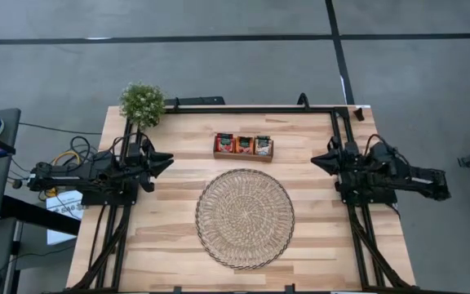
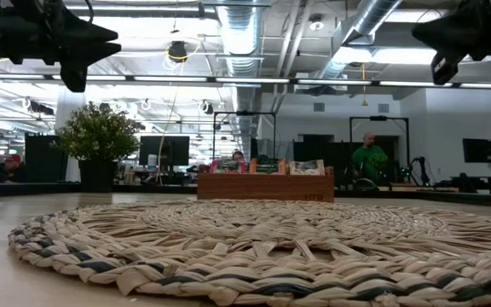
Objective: Pick & Place Tea
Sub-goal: Return to Home Position
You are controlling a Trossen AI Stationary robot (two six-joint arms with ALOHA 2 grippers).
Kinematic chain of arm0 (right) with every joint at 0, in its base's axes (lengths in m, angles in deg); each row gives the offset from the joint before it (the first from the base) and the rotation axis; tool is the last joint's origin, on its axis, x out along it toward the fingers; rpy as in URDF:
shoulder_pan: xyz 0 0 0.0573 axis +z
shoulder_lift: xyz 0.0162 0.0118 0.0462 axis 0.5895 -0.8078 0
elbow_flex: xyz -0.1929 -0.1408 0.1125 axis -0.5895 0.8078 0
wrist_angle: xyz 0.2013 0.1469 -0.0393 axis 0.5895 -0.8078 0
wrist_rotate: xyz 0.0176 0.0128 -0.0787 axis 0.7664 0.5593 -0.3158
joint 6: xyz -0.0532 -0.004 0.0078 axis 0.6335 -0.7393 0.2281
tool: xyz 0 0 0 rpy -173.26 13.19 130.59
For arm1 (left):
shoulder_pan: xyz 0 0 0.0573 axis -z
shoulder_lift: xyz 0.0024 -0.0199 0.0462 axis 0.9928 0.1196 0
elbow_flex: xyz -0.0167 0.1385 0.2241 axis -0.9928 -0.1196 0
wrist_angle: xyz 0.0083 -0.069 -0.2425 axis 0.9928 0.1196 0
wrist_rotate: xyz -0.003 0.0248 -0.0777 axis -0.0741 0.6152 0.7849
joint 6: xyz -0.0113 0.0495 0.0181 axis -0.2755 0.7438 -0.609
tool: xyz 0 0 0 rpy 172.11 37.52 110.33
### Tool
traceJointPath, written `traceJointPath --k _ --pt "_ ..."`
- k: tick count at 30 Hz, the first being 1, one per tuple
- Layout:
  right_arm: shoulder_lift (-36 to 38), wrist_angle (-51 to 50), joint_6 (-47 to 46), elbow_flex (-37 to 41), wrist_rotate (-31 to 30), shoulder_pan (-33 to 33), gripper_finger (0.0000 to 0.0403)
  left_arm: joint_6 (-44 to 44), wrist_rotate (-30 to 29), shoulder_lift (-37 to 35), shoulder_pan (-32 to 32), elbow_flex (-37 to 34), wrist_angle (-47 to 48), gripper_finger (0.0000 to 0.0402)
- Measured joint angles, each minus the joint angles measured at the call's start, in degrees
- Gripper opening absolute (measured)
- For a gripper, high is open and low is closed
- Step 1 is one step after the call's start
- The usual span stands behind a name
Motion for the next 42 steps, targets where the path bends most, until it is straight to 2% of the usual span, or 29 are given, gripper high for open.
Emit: traceJointPath --k 4,13,22,27,42 --pt "0.0 1.6 -2.0 2.9 2.7 -1.5 0.0013 -0.7 0.0 -0.3 0.0 0.0 3.0 0.0097" --pt "0.0 14.4 -5.1 11.9 3.8 -3.7 0.0016 -0.9 -0.5 -0.3 0.0 0.0 6.8 0.0097" --pt "0.0 13.7 -6.3 12.3 4.1 -5.3 0.0017 -0.9 -3.4 -0.3 0.0 0.0 6.6 0.0097" --pt "0.0 11.8 -10.9 12.3 4.1 -5.5 0.0015 -1.6 -3.4 -0.3 0.0 0.0 7.1 0.0097" --pt "0.0 11.8 -11.2 12.4 4.1 -5.5 0.0015 -1.2 -3.2 -0.3 0.0 0.0 9.2 0.0097"
